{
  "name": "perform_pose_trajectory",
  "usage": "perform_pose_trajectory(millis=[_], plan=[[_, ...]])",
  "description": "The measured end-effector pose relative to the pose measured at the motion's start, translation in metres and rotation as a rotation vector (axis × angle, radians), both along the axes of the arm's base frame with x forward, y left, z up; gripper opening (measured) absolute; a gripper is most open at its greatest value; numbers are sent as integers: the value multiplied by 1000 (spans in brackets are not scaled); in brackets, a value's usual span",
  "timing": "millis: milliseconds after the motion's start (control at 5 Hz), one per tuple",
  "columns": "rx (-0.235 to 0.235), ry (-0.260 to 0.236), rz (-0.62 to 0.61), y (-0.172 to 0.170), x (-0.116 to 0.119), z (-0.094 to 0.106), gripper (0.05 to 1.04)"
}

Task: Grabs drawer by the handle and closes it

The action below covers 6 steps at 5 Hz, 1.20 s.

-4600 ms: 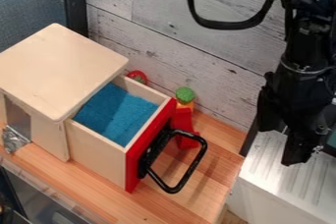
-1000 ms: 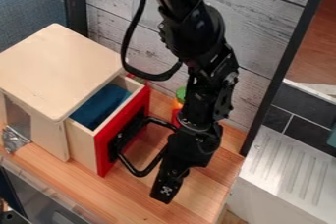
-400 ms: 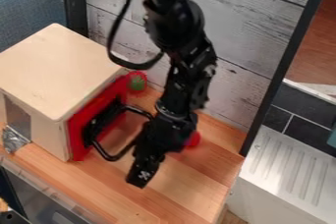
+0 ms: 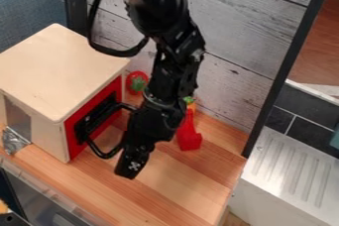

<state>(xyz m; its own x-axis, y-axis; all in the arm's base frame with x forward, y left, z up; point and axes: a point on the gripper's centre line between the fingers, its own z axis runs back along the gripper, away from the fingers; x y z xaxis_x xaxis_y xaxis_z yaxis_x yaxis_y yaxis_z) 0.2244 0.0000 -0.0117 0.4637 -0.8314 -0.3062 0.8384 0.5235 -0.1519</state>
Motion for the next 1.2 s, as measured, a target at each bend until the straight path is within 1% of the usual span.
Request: perform_pose_trajectory(millis=[200, 400, 600, 800, 1000, 1200], plan=[[-48, 12, 3, -11, -2, -1, 1001], [-97, -6, 29, -38, -11, 0, 999], [-117, -86, 87, -59, -19, 16, 999], [-141, -184, 165, -86, -36, 42, 999], [-118, -269, 257, -94, -47, 58, 999], [-132, -322, 351, -98, -58, 68, 999]])
